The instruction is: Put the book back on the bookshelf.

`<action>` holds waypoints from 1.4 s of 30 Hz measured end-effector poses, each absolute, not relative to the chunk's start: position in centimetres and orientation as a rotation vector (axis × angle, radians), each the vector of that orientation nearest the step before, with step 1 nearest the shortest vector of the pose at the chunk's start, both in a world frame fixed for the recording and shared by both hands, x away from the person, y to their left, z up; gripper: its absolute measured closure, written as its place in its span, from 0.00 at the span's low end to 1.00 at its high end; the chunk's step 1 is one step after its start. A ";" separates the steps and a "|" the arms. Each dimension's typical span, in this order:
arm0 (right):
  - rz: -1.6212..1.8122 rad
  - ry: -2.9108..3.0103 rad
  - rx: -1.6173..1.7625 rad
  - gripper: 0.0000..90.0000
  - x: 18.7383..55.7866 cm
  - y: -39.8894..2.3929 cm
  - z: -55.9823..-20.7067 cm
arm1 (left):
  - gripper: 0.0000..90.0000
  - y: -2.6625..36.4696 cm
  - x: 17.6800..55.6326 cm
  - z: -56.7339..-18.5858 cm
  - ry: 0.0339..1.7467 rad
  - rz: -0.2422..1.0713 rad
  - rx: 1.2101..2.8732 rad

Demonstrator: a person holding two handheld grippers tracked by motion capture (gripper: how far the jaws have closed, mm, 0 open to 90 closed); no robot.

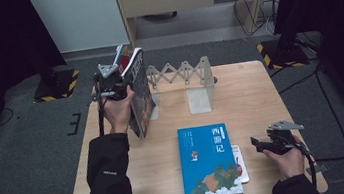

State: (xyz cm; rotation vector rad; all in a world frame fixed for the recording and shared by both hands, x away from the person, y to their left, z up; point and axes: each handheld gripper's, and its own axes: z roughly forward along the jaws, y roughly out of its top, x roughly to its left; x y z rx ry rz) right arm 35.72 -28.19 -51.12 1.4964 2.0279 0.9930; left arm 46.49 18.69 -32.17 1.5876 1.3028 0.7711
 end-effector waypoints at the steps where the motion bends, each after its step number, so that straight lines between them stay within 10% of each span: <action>1: 0.993 2.029 1.499 0.29 35.7 -28.2 -51.1 | 0.91 18.7 46.4 -32.3 1.300 0.773 1.591; 42: 1.006 2.038 1.498 0.29 35.7 -28.1 -51.1 | 0.79 19.7 43.6 -33.7 1.319 0.699 1.708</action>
